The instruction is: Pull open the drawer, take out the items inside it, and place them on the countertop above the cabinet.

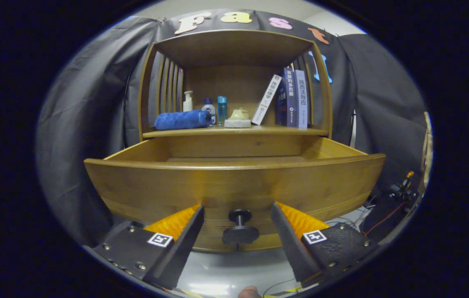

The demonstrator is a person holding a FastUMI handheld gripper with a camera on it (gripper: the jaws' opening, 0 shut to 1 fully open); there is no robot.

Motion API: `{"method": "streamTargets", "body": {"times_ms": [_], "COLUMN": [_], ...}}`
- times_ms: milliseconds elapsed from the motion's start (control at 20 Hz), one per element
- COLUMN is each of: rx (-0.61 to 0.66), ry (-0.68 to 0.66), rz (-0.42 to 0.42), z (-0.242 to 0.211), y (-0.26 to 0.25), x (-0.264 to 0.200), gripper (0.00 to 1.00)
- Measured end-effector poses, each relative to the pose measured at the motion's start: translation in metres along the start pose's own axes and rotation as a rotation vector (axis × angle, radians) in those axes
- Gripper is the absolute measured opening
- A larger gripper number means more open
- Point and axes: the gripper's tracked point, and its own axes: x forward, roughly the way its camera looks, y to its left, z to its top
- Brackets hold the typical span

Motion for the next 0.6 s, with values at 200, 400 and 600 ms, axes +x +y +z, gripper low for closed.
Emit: {"method": "streamTargets", "body": {"times_ms": [200,400,600], "rx": [0.014,0.003,0.020], "ry": [-0.008,-0.023,-0.036], "rz": [0.001,-0.008,0.001], "z": [0.005,0.010,0.016], "y": [0.003,0.008,0.010], "x": [0.015,0.036,0.056], "gripper": [0.99,0.99,0.99]}}
